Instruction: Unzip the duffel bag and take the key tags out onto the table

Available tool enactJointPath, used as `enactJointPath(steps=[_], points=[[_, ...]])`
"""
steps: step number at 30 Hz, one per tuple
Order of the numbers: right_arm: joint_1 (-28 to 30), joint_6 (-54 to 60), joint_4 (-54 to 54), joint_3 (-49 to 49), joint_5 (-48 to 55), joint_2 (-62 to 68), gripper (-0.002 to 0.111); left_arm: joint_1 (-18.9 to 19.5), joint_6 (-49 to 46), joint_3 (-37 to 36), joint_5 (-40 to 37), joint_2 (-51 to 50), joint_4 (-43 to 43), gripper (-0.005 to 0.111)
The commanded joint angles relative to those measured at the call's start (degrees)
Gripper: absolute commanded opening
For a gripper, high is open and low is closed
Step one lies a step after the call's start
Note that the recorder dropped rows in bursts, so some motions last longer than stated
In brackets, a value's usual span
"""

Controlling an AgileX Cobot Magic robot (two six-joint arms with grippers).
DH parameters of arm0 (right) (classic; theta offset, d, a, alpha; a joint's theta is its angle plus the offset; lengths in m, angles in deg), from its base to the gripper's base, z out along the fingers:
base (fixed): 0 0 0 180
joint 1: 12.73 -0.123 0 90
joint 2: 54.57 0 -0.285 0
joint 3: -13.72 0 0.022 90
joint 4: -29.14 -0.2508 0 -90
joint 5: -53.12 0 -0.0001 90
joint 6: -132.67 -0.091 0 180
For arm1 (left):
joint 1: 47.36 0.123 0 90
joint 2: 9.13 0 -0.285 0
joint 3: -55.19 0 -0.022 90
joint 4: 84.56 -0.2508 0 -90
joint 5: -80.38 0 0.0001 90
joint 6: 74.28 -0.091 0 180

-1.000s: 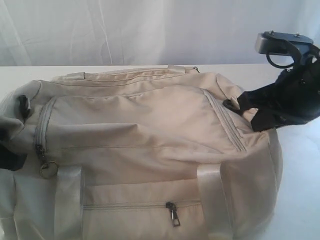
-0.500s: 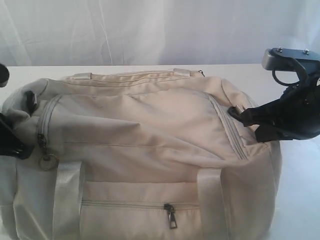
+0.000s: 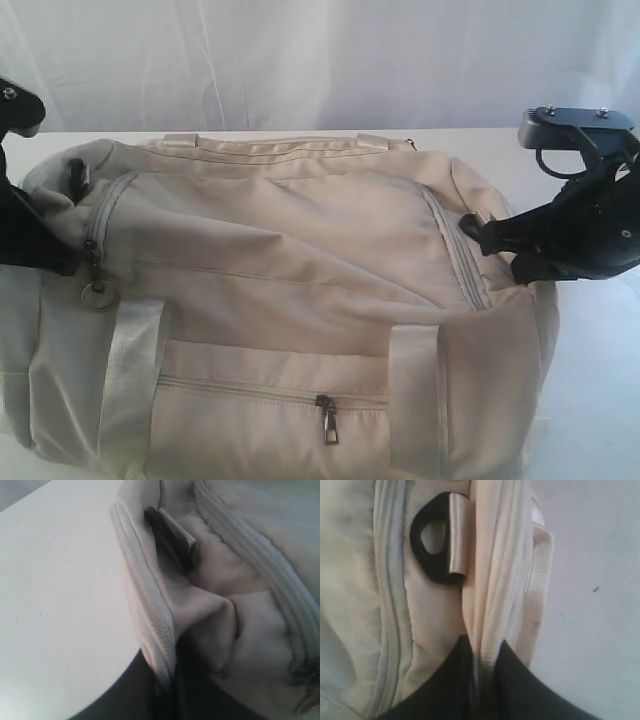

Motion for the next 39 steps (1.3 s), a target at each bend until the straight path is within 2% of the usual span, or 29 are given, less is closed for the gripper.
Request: enactJointPath(steps=[1, 4, 5, 8, 11, 15, 18, 19, 20, 21, 22, 23, 24, 25, 27, 29, 33, 36, 39], points=[[0.31, 1.58, 1.78, -0.56, -1.35, -0.15, 0.036, 0.38, -1.80, 0.82, -1.16, 2.85, -0.07, 0.004], [0.31, 1.58, 1.46, -2.06, -0.70, -1.11, 0.062, 0.38, -7.00, 1.06, -0.76, 5.33, 5.53, 0.019], [0.31, 1.58, 1.32, -2.57, -0.32, -1.41, 0.065, 0.38, -9.22, 1.35, -1.19, 6.12, 7.79, 0.025], [0.31, 1.90, 0.59, -4.26, -0.09, -3.51, 0.066, 0.38, -14.81, 2.39, -3.28, 8.33, 14.35, 0.042], [0.31, 5.11, -1.69, -5.98, -0.10, -6.48, 0.066, 0.38, -16.55, 2.62, -6.15, 10.30, 16.90, 0.052], [0.31, 12.45, -9.48, -8.43, 1.86, -9.89, 0.066, 0.38, -16.82, 2.62, -12.79, 13.11, 19.21, 0.053], [0.18, 22.05, -21.69, -9.21, 5.53, -11.72, 0.066, 0.38, -18.37, 2.62, -21.80, 15.73, 20.76, 0.053], [-1.38, 29.00, -30.67, -9.21, 7.99, -11.85, 0.066, 0.38, -18.33, 1.92, -25.92, 17.91, 20.76, 0.052], [-2.90, 31.90, -33.78, -9.21, 8.66, -11.67, 0.064, 0.38, -18.33, 1.13, -26.72, 19.17, 20.76, 0.052], [-6.76, 35.06, -37.09, -9.21, 8.38, -10.79, 0.060, 0.38, -18.33, -0.77, -26.84, 21.64, 20.95, 0.051], [-9.37, 36.39, -38.18, -9.21, 7.42, -10.10, 0.057, 0.38, -18.15, -1.81, -26.73, 22.93, 21.14, 0.051], [-14.59, 38.42, -38.39, -9.21, 4.37, -8.40, 0.053, 0.38, -17.23, -3.68, -26.73, 25.10, 21.14, 0.051], [-17.61, 38.97, -38.39, -9.21, 2.27, -7.13, 0.052, 0.38, -16.72, -4.74, -26.48, 26.26, 21.14, 0.051], [-23.68, 38.97, -38.26, -9.35, -2.60, -3.97, 0.052, 0.38, -15.78, -6.44, -25.75, 28.31, 21.14, 0.051], [-31.34, 39.08, -37.63, -10.81, -8.63, 1.88, 0.052, 0.38, -15.37, -8.92, -23.24, 30.76, 21.03, 0.051], [-36.34, 38.96, -35.47, -14.00, -12.99, 9.33, 0.052, 0.38, -14.11, -10.57, -20.89, 32.40, 20.64, 0.051], [-40.70, 38.96, -35.14, -22.97, -17.40, 21.43, 0.054, 0.38, -12.69, -11.32, -19.58, 32.90, 19.95, 0.051], [-41.17, 38.96, -34.90, -27.26, -16.23, 27.10, 0.063, 0.38, -12.69, -11.32, -19.28, 32.95, 19.95, 0.051], [-41.32, 38.59, -31.94, -27.89, -15.84, 29.15, 0.063, 0.38, -12.60, -11.32, -19.16, 33.06, 19.95, 0.051]])
